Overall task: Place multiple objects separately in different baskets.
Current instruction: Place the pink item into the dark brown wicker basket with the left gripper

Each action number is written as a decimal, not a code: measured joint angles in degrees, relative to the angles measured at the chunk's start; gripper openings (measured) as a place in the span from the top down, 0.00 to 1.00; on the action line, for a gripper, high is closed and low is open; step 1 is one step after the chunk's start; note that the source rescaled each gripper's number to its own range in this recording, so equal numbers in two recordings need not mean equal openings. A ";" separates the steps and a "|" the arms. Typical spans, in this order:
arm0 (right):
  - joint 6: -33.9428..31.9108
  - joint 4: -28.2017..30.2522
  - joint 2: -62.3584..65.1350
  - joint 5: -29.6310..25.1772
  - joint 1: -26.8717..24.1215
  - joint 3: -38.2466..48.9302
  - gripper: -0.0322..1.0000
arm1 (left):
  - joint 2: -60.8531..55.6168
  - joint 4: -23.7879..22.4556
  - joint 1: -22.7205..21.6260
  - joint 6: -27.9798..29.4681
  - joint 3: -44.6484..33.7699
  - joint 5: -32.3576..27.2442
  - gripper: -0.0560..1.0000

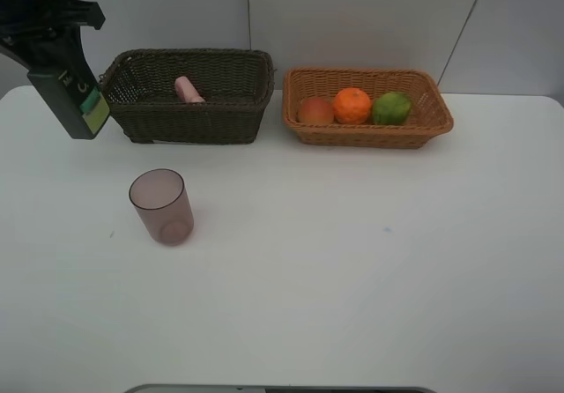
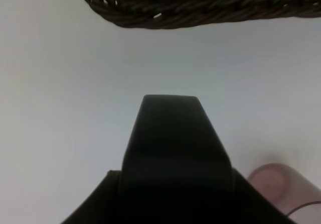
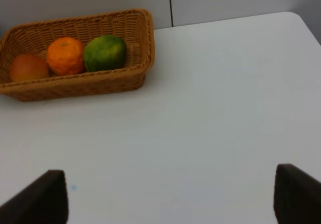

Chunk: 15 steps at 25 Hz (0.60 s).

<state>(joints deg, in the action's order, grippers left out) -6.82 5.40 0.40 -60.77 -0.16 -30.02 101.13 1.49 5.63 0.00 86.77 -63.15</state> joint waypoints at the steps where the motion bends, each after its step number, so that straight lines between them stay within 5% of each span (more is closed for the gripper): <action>1: 0.00 0.00 0.00 0.00 0.00 0.00 0.21 | 0.00 0.14 0.62 0.00 1.13 -0.41 0.53; 6: 0.00 0.00 0.00 0.00 0.00 0.00 0.21 | 0.06 0.27 3.20 0.00 5.92 -0.24 0.53; 15: 0.00 0.00 0.00 0.00 0.00 0.00 0.21 | 4.38 0.27 6.36 0.00 7.22 9.24 0.53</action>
<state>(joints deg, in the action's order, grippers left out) -6.82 5.40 0.40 -60.77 -0.16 -30.02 105.51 1.76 11.98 0.00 93.99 -53.91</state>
